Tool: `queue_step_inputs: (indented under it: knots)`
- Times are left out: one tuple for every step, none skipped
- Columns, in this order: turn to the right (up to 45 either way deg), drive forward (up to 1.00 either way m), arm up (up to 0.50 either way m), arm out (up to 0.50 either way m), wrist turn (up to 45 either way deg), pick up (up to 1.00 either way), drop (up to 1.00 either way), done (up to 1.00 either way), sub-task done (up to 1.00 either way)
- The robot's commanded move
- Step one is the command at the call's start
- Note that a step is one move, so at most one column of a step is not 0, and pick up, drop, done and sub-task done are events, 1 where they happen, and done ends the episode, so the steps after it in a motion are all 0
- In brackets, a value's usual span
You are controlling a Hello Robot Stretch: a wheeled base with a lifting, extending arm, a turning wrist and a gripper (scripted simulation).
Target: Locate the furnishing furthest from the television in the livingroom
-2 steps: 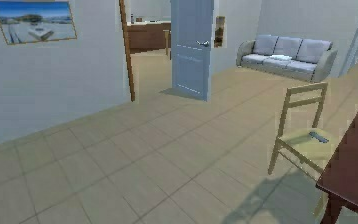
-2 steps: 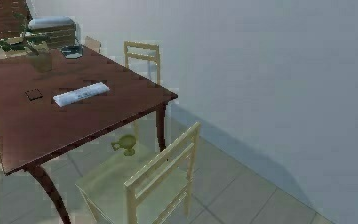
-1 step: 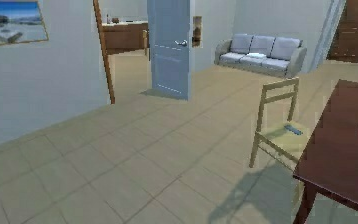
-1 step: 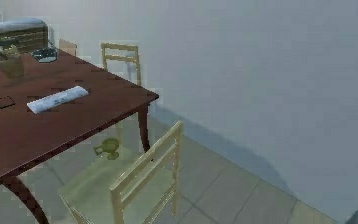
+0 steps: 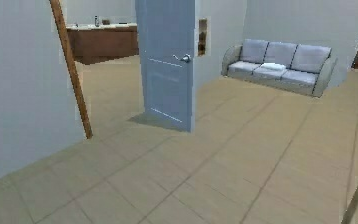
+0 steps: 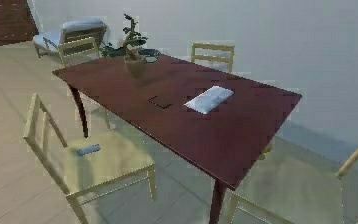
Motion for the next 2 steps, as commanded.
queue_step_inputs:
  knots:
    - [0.0, 0.8, 0.0, 0.0, 0.0, 0.0, 0.0, 0.0, 0.0]
    - [36.0, 0.0, 0.0, 0.0, 0.0, 0.0, 0.0, 0.0, 0.0]
